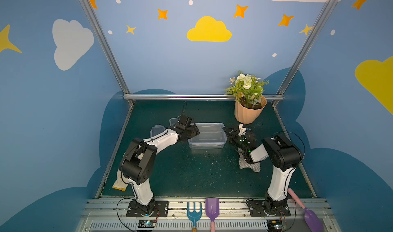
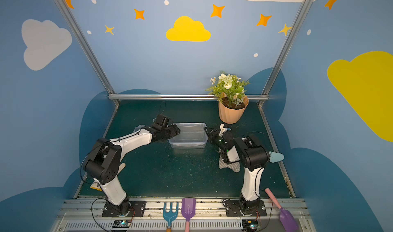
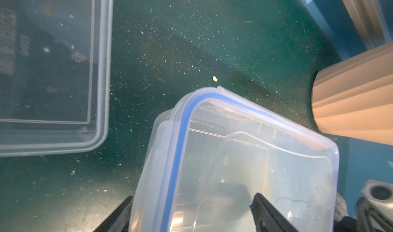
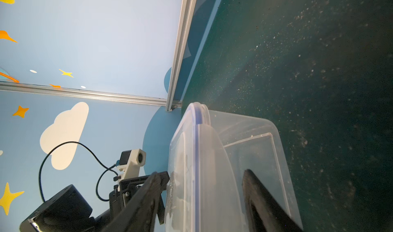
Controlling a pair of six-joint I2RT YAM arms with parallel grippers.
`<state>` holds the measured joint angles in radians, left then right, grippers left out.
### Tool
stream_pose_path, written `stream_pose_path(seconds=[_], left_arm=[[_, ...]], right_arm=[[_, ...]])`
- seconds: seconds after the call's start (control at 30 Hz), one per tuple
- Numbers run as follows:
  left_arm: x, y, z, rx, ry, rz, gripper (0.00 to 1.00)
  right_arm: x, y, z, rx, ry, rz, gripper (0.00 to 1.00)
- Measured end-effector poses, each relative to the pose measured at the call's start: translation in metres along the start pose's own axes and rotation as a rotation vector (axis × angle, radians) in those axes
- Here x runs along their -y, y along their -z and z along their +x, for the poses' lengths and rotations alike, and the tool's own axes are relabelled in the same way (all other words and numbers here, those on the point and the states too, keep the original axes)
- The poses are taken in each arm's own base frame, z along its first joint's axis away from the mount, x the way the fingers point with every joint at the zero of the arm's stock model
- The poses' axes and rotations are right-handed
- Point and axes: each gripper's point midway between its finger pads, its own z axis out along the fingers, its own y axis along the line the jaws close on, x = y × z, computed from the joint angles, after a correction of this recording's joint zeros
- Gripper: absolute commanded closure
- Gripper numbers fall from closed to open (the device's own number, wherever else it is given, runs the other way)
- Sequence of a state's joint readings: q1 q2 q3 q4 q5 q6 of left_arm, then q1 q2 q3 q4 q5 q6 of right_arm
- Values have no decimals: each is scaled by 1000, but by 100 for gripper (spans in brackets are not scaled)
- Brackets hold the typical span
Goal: Wipe the insides of the lunch boxes
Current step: Open the fastener of the lunch box.
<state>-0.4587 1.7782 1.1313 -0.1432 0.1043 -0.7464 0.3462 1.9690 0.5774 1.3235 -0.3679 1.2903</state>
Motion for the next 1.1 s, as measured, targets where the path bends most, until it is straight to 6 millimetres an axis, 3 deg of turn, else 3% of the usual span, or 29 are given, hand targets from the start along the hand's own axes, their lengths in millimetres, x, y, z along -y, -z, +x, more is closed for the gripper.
stream_pose_path(seconds=[0.33,0.77,1.1], left_arm=[[1,-4,1,24,70,42,20],[2,-5,3,47,93,38,21],[3,-5,-2,80,105,34,22]], right_arm=[[3,-5,-2,72,-11,13,50],[4,-7,-7,162,-44,32,64],[-1,-8,-7,186,-71,20,82]])
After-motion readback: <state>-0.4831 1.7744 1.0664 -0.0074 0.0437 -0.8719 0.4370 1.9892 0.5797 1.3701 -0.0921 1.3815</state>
